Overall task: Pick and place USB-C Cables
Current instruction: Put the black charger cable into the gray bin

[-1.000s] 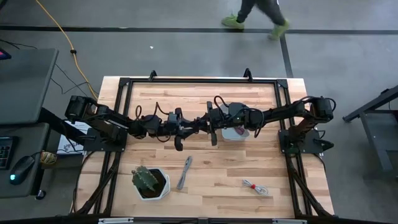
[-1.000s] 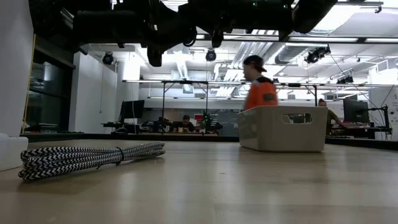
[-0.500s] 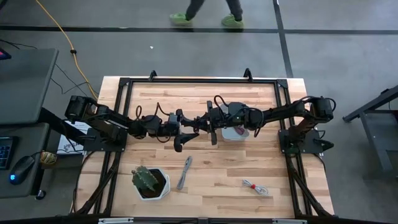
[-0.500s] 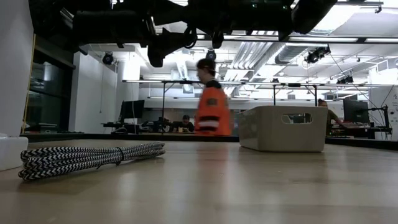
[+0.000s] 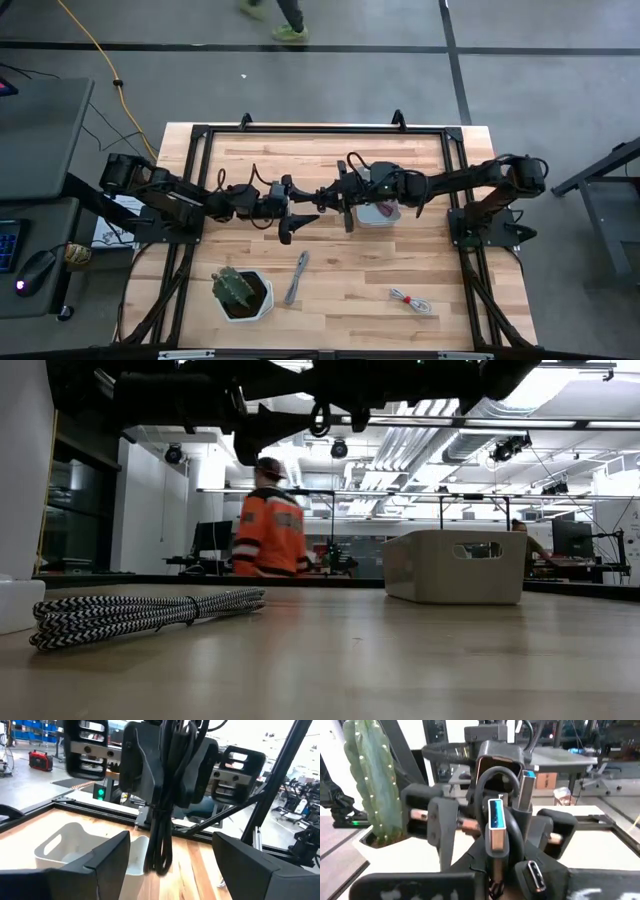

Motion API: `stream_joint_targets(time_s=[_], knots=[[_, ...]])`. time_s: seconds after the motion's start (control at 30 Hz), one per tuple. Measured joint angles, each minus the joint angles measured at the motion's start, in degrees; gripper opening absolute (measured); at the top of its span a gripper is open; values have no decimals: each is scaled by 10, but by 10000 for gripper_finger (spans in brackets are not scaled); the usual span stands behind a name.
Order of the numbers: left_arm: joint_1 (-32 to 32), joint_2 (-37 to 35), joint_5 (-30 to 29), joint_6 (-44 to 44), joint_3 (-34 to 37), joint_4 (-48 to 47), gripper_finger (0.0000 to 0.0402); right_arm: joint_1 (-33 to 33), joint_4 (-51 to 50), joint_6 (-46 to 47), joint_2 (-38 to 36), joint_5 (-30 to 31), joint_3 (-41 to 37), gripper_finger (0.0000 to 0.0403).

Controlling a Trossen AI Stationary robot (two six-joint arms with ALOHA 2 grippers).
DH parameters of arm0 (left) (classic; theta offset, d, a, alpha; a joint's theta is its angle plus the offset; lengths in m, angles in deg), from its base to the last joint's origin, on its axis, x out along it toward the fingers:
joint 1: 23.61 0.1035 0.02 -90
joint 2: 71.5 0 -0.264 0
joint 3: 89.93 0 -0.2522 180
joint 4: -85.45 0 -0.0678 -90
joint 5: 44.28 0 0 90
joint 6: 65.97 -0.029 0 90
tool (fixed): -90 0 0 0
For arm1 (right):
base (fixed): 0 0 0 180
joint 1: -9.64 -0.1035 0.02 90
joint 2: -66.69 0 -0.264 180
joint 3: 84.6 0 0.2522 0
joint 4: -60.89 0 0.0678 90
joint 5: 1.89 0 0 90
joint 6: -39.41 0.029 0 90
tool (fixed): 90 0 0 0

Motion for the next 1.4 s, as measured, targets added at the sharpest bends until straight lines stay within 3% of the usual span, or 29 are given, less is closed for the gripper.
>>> stream_joint_targets(time_s=[0.23, 0.33, 0.57, 0.73, 0.87, 0.97, 1.17, 1.4], knots=[[0, -66, -6, -19, 0, -98, 264, -10, -155, -24, -60, 9, -1, 29], [0, -99, -17, -21, 0, -150, 264, -14, -195, -27, -86, 58, -16, 29], [0, -166, -53, -25, 0, -239, 264, 6, -191, 15, -183, 158, -111, 28], [0, -189, -63, -25, 14, -239, 264, 12, -188, 73, -275, 251, -180, 29], [0, -192, -72, -25, 17, -238, 264, 12, -189, 96, -305, 285, -207, 29], [0, -192, -72, -25, 17, -236, 264, 14, -215, 137, -296, 296, -207, 29], [0, -192, -72, -21, 17, -235, 264, 51, -363, 260, -228, 273, -173, 29], [0, -192, -72, -21, 17, -235, 264, 107, -416, 303, -109, 163, -143, 29]])
